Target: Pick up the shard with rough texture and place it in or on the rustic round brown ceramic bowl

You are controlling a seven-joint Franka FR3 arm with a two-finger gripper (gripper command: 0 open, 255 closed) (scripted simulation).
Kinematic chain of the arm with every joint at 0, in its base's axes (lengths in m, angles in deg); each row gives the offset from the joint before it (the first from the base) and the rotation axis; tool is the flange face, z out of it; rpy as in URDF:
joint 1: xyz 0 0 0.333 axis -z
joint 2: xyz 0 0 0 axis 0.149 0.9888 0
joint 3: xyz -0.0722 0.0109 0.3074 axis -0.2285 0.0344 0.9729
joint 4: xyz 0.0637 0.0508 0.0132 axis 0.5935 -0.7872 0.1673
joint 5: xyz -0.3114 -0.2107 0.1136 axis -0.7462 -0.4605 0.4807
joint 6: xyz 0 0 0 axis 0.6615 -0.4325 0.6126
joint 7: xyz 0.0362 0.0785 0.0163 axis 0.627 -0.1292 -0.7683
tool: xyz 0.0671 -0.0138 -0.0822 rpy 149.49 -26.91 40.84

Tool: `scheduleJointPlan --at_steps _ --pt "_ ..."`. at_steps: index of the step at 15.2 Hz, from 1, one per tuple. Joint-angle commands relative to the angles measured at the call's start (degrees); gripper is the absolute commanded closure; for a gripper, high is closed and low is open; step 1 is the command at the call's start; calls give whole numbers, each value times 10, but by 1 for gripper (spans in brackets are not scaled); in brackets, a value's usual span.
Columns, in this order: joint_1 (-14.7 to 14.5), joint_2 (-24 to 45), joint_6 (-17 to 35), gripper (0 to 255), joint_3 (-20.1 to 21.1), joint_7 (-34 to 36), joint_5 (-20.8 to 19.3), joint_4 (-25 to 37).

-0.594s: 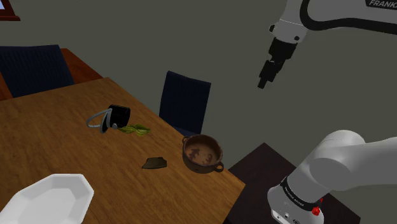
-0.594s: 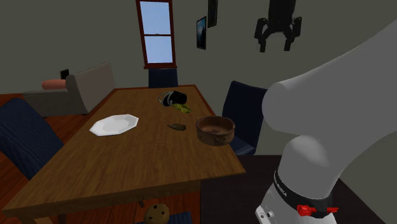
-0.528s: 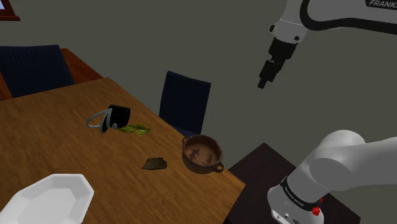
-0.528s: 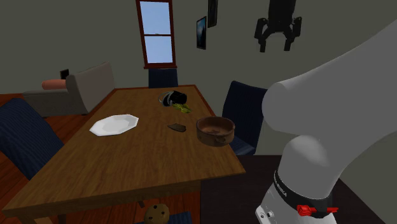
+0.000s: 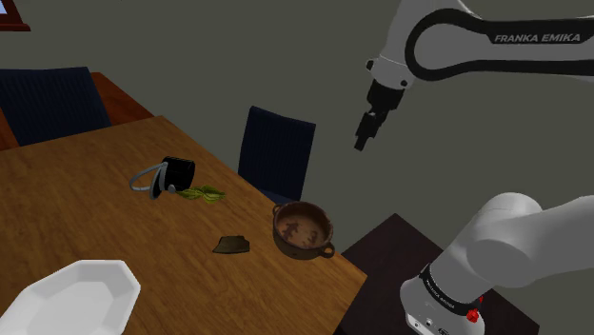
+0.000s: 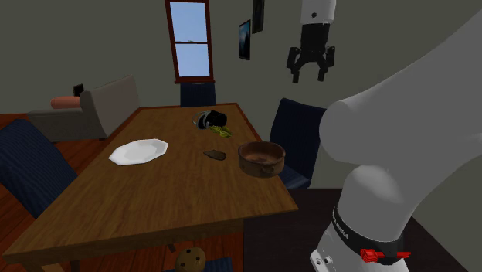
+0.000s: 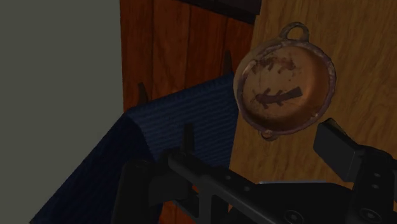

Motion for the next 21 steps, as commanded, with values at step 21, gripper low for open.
scheduleJointPlan --at_steps 21 --pt "-111 367 381 0 105 -31 32 23"
